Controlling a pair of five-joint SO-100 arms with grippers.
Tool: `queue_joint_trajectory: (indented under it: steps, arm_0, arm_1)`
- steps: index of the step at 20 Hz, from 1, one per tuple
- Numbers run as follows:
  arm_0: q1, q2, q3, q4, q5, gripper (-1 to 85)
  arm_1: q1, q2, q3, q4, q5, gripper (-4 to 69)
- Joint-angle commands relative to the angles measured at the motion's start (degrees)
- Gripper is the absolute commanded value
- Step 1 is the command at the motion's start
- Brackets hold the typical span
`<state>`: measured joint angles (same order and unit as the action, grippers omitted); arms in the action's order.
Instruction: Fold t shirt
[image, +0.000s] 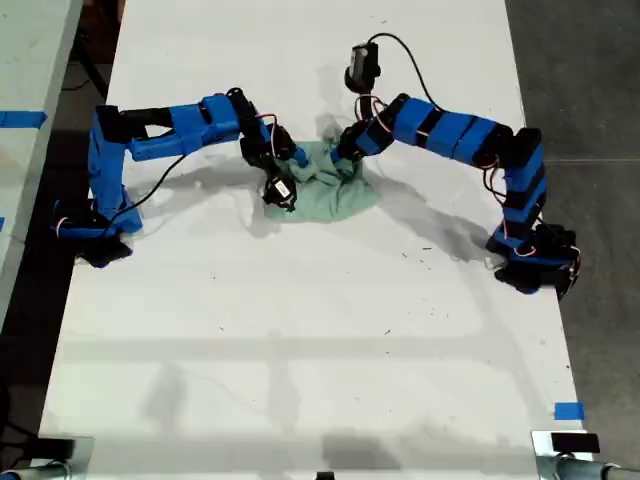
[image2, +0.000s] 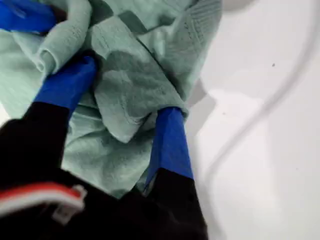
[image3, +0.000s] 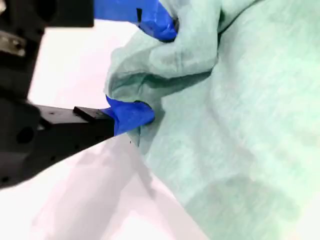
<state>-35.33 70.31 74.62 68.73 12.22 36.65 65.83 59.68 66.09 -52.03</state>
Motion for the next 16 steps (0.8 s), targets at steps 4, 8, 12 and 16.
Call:
queue_joint_trajectory:
  steps: [4, 8, 12, 16]
  arm_0:
    - [-3.08, 15.82, -6.06, 11.25, -0.53, 21.4]
    - [-6.33, 28.48, -4.66, 17.49, -1.05, 19.5]
    - [-1.32, 41.84, -0.62, 21.01, -6.42, 15.7]
    - [15.03, 62.93, 19.16, 20.74, -22.15, 8.4]
  arm_1:
    - [2.72, 11.87, -14.50, 16.35, -1.58, 18.0]
    - [7.65, 21.45, -12.04, 25.14, -1.58, 15.2]
    - [8.26, 33.31, -5.98, 33.75, -1.05, 14.5]
    - [-7.91, 65.21, 24.79, 34.98, 13.89, 12.4]
